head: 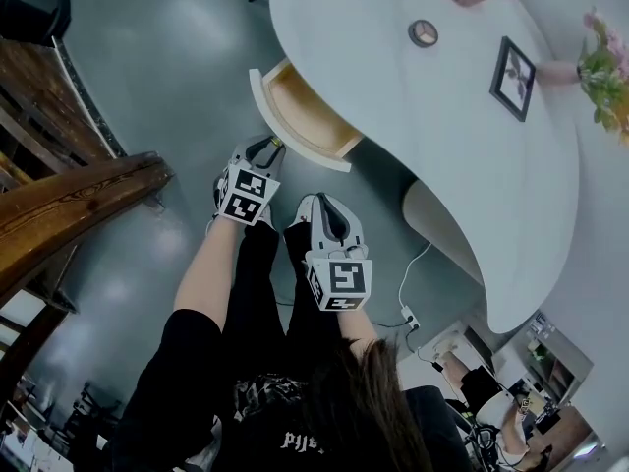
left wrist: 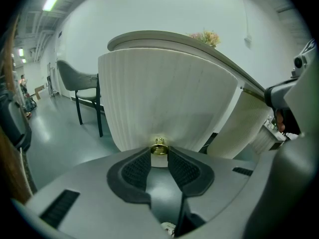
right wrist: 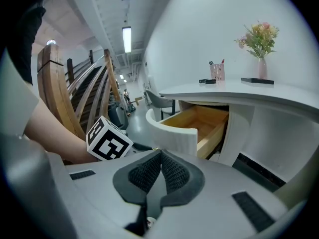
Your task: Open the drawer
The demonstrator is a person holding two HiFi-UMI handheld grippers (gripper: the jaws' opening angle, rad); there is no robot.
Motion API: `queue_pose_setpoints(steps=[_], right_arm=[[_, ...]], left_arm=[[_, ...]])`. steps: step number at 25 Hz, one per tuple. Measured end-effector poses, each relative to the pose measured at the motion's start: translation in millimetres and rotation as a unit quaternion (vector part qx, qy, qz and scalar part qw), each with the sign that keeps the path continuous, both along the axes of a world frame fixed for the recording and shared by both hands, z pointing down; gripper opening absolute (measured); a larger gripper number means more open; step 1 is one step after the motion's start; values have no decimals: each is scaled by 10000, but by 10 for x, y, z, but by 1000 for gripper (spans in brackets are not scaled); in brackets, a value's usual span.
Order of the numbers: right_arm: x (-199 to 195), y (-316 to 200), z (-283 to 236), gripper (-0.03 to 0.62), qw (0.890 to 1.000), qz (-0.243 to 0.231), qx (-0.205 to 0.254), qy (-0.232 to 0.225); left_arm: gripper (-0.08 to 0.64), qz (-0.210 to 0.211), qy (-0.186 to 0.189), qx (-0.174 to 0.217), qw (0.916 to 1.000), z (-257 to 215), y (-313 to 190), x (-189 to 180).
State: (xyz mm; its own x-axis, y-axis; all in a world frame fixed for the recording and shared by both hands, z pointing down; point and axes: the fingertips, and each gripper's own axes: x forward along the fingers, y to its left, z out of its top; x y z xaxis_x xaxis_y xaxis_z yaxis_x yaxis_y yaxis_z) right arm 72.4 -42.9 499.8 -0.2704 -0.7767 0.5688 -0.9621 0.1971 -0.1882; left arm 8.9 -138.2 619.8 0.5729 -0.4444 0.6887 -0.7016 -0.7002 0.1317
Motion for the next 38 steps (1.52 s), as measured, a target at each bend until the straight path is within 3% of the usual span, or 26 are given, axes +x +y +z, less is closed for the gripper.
queue_pose_setpoints(steps=[12, 29, 38], right_arm=[[-133, 115, -78, 25, 9996, -270, -72, -48], [-467, 391, -140, 25, 9963, -840, -182, 36], [-489, 443, -165, 25, 9954, -919, -250, 104]], left_arm=[[118, 13, -423, -211, 9989, 43, 268, -264], [118, 110, -634, -366, 9973, 42, 561, -625], [118, 3, -645, -414, 9971, 34, 535, -651]])
